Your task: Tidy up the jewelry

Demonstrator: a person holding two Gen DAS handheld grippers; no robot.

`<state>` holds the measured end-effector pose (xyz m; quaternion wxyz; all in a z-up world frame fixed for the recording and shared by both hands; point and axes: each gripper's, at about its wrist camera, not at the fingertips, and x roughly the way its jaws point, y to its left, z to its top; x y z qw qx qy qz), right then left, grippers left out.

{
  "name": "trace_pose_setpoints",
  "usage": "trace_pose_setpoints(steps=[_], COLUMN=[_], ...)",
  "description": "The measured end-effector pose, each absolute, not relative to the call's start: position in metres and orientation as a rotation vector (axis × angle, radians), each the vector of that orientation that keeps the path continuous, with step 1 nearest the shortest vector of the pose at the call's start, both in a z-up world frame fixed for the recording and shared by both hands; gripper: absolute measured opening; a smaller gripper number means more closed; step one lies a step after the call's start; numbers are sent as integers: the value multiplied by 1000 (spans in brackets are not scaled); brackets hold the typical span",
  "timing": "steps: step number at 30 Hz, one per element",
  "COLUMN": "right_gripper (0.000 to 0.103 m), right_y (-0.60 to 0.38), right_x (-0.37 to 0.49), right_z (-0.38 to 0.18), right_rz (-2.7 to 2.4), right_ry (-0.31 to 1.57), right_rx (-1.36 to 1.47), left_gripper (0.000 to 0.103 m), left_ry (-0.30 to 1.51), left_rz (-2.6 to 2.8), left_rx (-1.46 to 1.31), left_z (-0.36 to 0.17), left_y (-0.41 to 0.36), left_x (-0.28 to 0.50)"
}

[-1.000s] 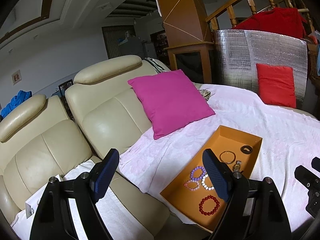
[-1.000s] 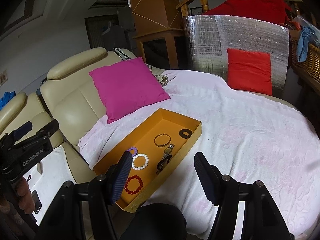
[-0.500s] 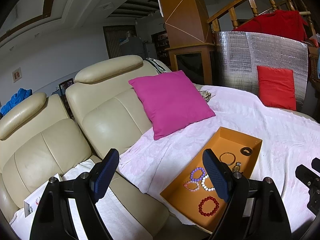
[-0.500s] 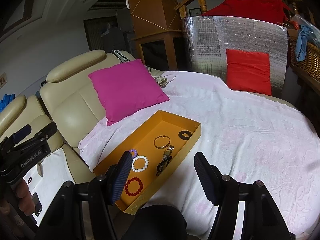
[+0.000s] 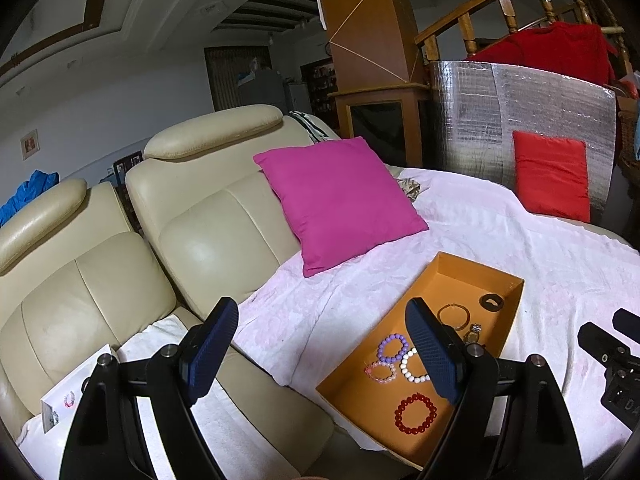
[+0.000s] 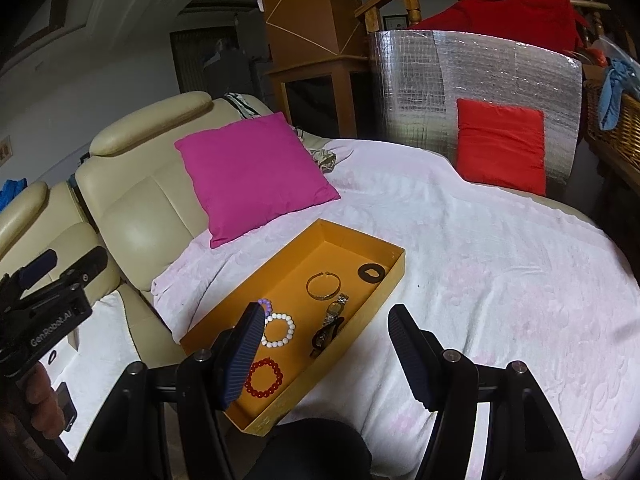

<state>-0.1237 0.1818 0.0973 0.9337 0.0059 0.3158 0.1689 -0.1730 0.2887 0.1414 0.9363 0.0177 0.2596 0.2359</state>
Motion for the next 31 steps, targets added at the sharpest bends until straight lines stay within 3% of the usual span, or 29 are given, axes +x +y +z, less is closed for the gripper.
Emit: trace_pose_setpoints(steps=[22,31], right_gripper=[68,68], right_y=[204,128], right_x=[-89,-79], right_z=[87,77], right_rz=[350,260], right_ry=[644,615], right_rx=[-16,76], left_gripper=[86,86], left_ry=[570,543], left_rz=[501,307], left_rx=[37,67], left_z=[127,128], left_y=[302,232], left_x=[-144,-116])
